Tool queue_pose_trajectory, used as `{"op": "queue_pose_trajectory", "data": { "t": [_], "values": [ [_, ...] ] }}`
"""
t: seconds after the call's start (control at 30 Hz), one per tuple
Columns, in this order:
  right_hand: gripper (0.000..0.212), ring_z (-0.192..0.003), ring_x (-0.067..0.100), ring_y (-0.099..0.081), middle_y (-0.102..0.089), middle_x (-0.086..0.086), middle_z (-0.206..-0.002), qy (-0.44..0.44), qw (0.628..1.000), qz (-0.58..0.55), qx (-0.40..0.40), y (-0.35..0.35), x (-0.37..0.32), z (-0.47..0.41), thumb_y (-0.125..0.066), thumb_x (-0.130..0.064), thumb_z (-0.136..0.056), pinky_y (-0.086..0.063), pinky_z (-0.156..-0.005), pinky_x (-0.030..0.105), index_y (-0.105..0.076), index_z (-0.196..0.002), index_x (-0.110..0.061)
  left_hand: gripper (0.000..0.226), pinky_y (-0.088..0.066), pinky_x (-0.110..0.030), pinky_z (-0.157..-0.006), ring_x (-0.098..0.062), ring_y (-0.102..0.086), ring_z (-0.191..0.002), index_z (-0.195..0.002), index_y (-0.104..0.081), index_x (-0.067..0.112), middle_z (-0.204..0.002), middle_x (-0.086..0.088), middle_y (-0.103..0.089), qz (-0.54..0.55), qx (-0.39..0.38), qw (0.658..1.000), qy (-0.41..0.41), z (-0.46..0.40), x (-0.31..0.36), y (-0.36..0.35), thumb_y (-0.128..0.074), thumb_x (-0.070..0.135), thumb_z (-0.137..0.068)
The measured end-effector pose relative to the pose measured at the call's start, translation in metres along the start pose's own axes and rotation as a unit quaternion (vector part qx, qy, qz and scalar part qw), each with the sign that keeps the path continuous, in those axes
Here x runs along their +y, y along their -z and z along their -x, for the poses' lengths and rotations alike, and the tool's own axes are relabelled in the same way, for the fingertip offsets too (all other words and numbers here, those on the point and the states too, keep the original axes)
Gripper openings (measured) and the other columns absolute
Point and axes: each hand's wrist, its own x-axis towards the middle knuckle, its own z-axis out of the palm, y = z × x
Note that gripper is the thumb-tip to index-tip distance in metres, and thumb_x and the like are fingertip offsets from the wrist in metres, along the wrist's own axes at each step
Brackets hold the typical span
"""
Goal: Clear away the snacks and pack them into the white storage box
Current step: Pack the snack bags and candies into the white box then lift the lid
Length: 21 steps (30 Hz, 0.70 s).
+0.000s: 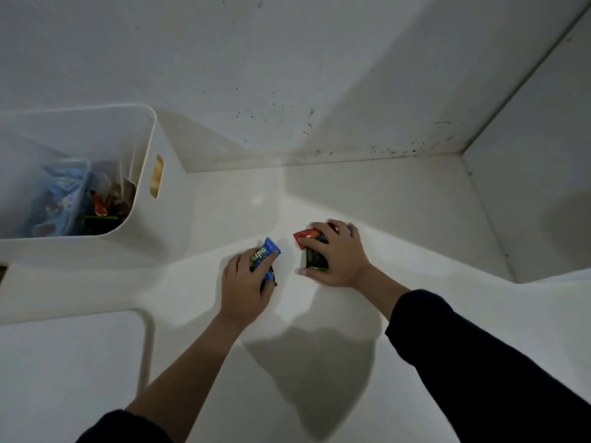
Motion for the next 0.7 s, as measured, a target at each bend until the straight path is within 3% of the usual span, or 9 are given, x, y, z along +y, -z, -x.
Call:
{"op": "queue_pose_trajectory", "data": {
  "t": [0.1, 0.2, 0.3, 0.4, 0.47, 0.6, 0.7],
  "values": [
    [0.052, -0.088, 0.03, -0.053, -0.062, 0.0, -0.109, -0.07, 0.994, 0.017, 0.086, -0.006, -0.017, 0.019, -0.053, -0.073, -0.073, -0.042, -0.073, 0.037, -0.063, -0.106, -0.034, 0.04, -0.05, -0.036, -0.063, -0.033, -0.057, -0.084, -0.113, -0.066, 0.024, -0.098, -0.013, -0.063, -0.017, 0.001, 0.999, 0.032, 0.006, 0.005, 0.002, -0.05, 0.031, -0.077],
    [0.044, -0.067, 0.028, -0.053, -0.058, 0.004, -0.084, -0.103, 0.99, 0.016, 0.093, -0.007, -0.03, 0.039, -0.054, -0.065, -0.076, -0.043, -0.053, 0.029, -0.065, -0.096, -0.027, 0.041, -0.05, -0.031, -0.047, -0.031, -0.056, -0.077, -0.11, -0.066, 0.021, -0.085, -0.009, -0.06, 0.019, -0.007, 0.999, 0.031, 0.014, 0.008, 0.011, -0.047, 0.035, -0.076],
    [0.047, -0.063, 0.027, -0.058, -0.054, 0.002, -0.08, -0.141, 0.987, -0.04, 0.069, -0.001, -0.044, 0.059, -0.049, -0.065, -0.075, -0.045, -0.046, 0.028, -0.062, -0.098, -0.026, 0.038, -0.053, -0.034, -0.051, -0.027, -0.057, -0.077, -0.112, -0.056, 0.028, -0.083, -0.003, -0.06, 0.087, -0.008, 0.996, 0.03, 0.029, 0.011, 0.024, -0.047, 0.037, -0.076],
    [0.049, -0.072, 0.021, -0.062, -0.059, -0.003, -0.084, -0.231, 0.956, -0.157, 0.089, 0.02, -0.077, 0.061, -0.048, -0.068, -0.073, -0.048, -0.057, 0.028, -0.059, -0.102, -0.03, 0.036, -0.051, -0.032, -0.054, -0.023, -0.057, -0.075, -0.112, -0.055, 0.029, -0.083, -0.001, -0.061, 0.162, 0.021, 0.985, 0.049, 0.047, 0.011, 0.051, -0.049, 0.038, -0.078],
    [0.039, -0.076, 0.015, -0.062, -0.065, -0.007, -0.084, -0.258, 0.92, -0.258, 0.141, 0.046, -0.111, 0.046, -0.059, -0.059, -0.076, -0.049, -0.064, 0.027, -0.058, -0.099, -0.028, 0.037, -0.048, -0.029, -0.058, -0.021, -0.057, -0.076, -0.114, -0.06, 0.024, -0.084, 0.0, -0.062, 0.206, 0.072, 0.973, 0.075, 0.05, 0.006, 0.08, -0.054, 0.035, -0.079],
    [0.022, -0.071, 0.004, -0.061, -0.067, -0.011, -0.081, -0.229, 0.834, -0.446, 0.229, 0.107, -0.199, -0.012, -0.068, -0.045, -0.081, -0.046, -0.058, 0.013, -0.063, -0.091, -0.027, 0.041, -0.046, -0.023, -0.071, -0.016, -0.059, -0.084, -0.117, -0.06, 0.015, -0.095, -0.005, -0.065, 0.259, 0.205, 0.94, 0.08, 0.043, -0.024, 0.154, -0.051, 0.037, -0.084],
    [0.021, -0.076, -0.005, -0.059, -0.068, -0.013, -0.086, -0.2, 0.801, -0.509, 0.244, 0.142, -0.262, -0.073, -0.066, -0.046, -0.082, -0.041, -0.061, 0.003, -0.065, -0.092, -0.027, 0.036, -0.048, -0.027, -0.083, -0.02, -0.059, -0.094, -0.118, -0.059, 0.012, -0.105, -0.008, -0.065, 0.268, 0.256, 0.927, 0.055, 0.024, -0.064, 0.21, -0.055, 0.03, -0.087]
  ]
}}
